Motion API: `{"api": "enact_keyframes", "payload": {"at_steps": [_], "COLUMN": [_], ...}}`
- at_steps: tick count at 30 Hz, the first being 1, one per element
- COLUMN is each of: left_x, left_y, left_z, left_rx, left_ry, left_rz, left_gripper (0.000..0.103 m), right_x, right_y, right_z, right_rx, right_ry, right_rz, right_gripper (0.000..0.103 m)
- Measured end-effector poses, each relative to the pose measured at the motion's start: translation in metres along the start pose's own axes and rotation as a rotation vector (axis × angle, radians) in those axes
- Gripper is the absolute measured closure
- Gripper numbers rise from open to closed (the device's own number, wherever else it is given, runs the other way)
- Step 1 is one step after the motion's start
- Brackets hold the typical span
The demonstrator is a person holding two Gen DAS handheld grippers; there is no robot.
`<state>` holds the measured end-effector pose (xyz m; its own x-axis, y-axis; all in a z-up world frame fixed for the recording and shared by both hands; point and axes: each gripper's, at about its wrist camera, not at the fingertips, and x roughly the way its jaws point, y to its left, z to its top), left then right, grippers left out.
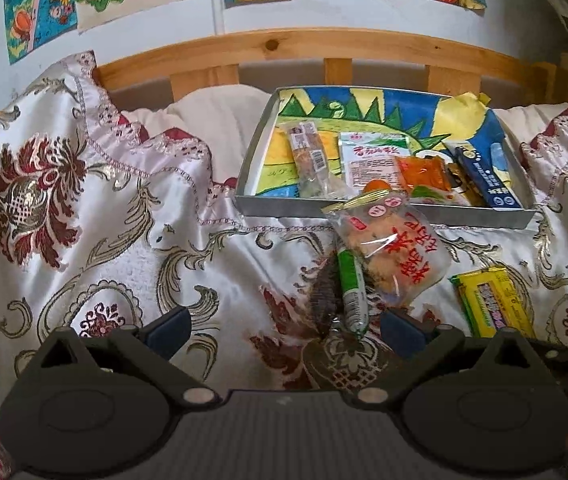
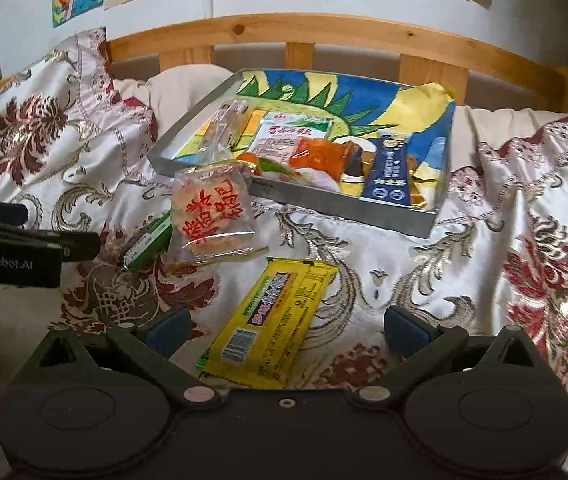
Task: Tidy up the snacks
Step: 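Move the right tool toward the yellow wafer bar beside the bread bag, then grasp the yellow wafer bar with the right tool while the left tool grasps the green stick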
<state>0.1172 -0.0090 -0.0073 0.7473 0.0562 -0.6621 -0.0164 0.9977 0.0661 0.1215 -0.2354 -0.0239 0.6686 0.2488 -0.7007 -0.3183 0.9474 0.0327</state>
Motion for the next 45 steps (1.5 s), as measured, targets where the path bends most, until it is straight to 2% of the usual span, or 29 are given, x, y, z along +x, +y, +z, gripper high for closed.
{"api": "enact_keyframes", "payload": {"at_steps": [5,9,13,18,26,29,35,38,40,43,45], "left_x": [0.010,0.017,0.020,0.033,0.041,0.048,0.053,0.052,0.053,0.055,0.058], "left_y": [0.006,0.004,0.000,-0.011,-0.023,-0.023,-0.010,-0.010,-0.012,-0.017,-0.021], "left_z": [0.001,0.000,-0.001,0.003,0.008,0.009,0.007,0.007,0.008,0.009,0.010], "left_rx": [-0.019,-0.013,-0.009,-0.002,0.007,-0.004,-0.067,-0.055,-0.039,-0.015,0.019], "left_ry": [0.016,0.048,0.041,0.044,0.030,0.050,0.072,0.064,0.072,0.077,0.085], "left_rz": [-0.024,-0.080,-0.129,-0.125,-0.191,-0.191,-0.205,-0.213,-0.220,-0.240,-0.233], "left_gripper": [0.001,0.001,0.001,0.001,0.001,0.008,0.023,0.033,0.045,0.056,0.059], "right_x": [0.017,0.028,0.029,0.033,0.042,0.045,0.046,0.046,0.045,0.045,0.044], "right_y": [0.011,0.013,0.015,0.020,0.015,0.010,0.007,0.008,0.008,0.009,0.008], "right_z": [0.002,-0.003,-0.009,-0.014,-0.010,-0.006,-0.004,-0.005,-0.005,-0.005,-0.005], "right_rx": [-0.065,-0.081,-0.088,-0.114,-0.147,-0.139,-0.123,-0.122,-0.120,-0.121,-0.120], "right_ry": [0.005,0.067,0.073,0.058,0.009,-0.009,-0.011,-0.011,-0.012,-0.014,-0.015], "right_rz": [-0.012,-0.063,-0.032,0.001,0.019,0.032,0.041,0.042,0.044,0.044,0.047], "right_gripper": [0.001,0.008,0.012,0.016,0.041,0.046,0.046,0.046,0.046,0.046,0.046]}}
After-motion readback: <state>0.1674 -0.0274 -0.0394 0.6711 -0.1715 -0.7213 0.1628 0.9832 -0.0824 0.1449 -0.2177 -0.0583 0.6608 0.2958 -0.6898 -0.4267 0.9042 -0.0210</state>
